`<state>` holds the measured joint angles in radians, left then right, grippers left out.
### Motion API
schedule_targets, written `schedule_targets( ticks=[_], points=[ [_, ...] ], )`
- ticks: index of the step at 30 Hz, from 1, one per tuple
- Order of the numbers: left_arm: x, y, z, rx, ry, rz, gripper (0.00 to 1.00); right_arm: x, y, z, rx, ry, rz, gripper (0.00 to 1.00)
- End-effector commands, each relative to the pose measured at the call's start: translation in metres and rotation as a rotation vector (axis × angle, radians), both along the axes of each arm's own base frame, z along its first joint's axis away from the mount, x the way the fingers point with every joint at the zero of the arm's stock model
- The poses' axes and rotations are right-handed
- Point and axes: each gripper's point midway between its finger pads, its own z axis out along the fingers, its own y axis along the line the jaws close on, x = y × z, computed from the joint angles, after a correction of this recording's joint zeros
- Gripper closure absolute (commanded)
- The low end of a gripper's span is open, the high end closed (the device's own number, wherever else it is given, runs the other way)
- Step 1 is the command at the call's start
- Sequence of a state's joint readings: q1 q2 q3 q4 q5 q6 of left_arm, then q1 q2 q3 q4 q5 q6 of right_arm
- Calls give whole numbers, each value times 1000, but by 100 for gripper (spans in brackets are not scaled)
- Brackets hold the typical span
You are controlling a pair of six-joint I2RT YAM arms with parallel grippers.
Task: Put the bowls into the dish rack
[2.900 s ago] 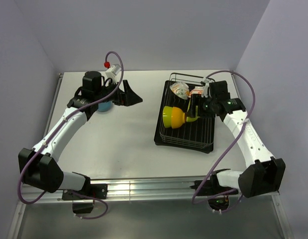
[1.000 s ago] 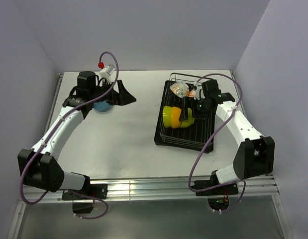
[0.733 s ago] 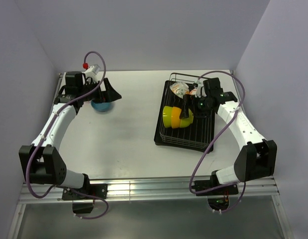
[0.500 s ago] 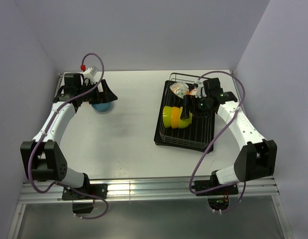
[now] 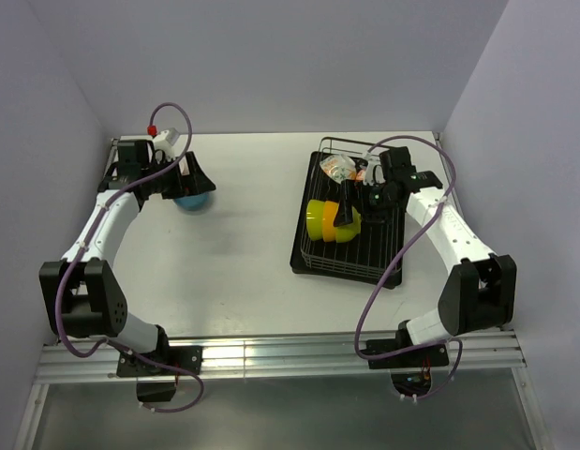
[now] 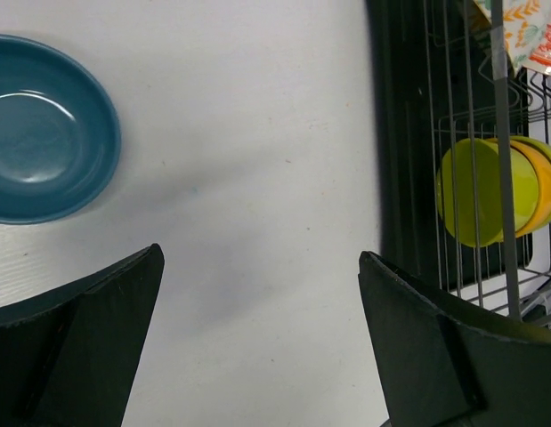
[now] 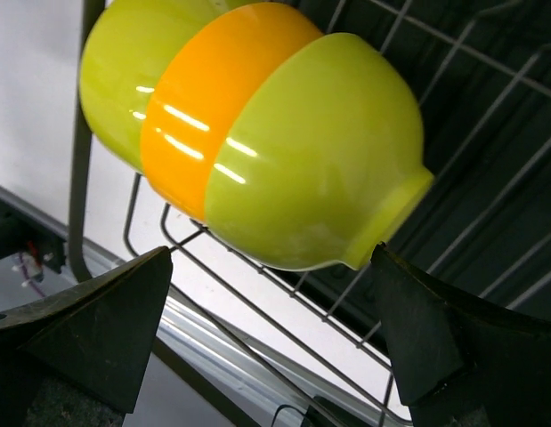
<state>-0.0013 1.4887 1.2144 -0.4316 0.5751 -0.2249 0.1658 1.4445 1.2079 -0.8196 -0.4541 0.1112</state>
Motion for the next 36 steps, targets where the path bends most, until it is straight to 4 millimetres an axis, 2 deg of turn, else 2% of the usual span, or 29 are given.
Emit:
schedule_targets(
  ticks=[1,9,16,26,36],
  points=[
    [7,15,-5,9,-3,34,4,3,15,10,81,-18,43,0],
    [13,30,-23,39,40,77,5,0,21,9,108,10,61,0],
    [17,41,-37,77,54,130,6,5,1,10,-4,-32,8,0],
    [25,62,-65,117,102,261,15,9,-17,38,-91,-121,-46,0],
    [50,93,-95,105,156,402,27,5,-22,69,-81,-208,-63,0]
  ],
)
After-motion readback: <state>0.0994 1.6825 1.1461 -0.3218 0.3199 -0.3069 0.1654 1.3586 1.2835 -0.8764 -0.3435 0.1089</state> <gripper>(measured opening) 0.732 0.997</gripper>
